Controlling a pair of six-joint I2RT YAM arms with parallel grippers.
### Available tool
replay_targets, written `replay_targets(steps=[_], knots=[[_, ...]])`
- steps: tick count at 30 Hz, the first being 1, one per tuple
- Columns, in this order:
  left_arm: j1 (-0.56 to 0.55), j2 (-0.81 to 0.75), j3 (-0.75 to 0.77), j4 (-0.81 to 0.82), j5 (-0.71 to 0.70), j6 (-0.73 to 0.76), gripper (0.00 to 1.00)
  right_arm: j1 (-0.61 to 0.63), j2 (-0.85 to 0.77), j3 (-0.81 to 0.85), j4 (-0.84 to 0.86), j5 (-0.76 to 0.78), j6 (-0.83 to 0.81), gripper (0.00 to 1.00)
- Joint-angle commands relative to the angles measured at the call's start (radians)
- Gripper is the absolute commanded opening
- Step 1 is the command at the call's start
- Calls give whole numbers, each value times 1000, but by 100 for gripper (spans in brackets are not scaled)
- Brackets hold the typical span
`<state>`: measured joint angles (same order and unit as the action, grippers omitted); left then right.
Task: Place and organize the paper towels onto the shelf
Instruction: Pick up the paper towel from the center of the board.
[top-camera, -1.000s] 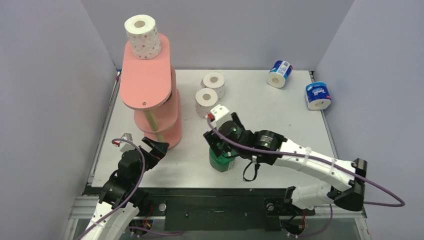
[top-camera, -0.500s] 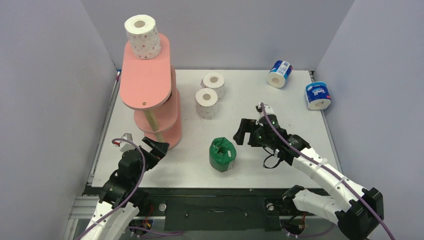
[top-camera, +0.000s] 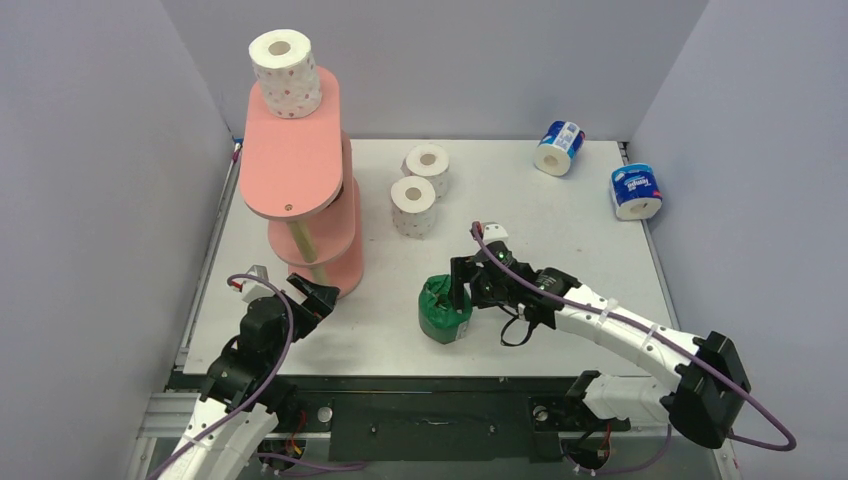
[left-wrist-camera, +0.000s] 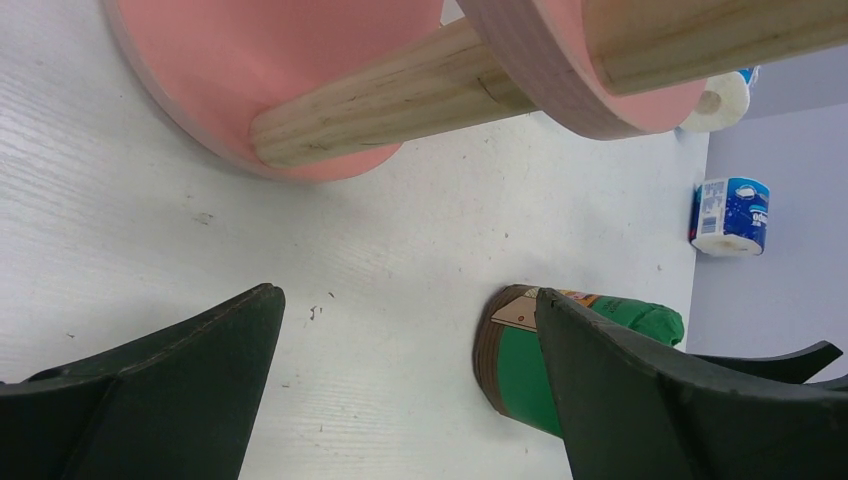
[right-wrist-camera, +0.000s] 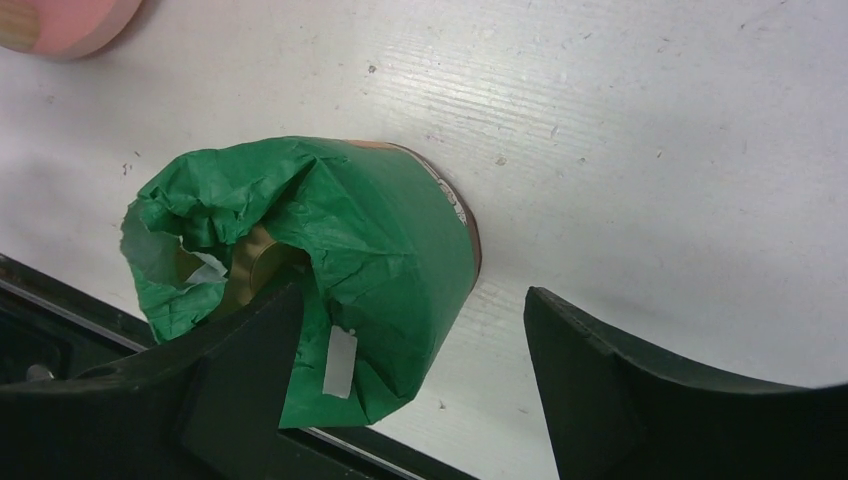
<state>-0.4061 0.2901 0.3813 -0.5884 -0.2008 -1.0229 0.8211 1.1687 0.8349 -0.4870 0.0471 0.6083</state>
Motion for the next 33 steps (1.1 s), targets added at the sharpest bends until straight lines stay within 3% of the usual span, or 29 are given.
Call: replay_targets(steps=[1,8,24,33], knots=[[-3,-5,25,14,-13,21,96,22,26,57,-10,80,-20,75],[-3,-14,15,13,-14,16,96,42,86,75,-12,81,-27,63],[-3,-16,8,16,-8,14,96,79,160,91,-25,75,-43,56],[-3,-28,4,9,-8,13,96,99,171,106,-30,69,-51,40]])
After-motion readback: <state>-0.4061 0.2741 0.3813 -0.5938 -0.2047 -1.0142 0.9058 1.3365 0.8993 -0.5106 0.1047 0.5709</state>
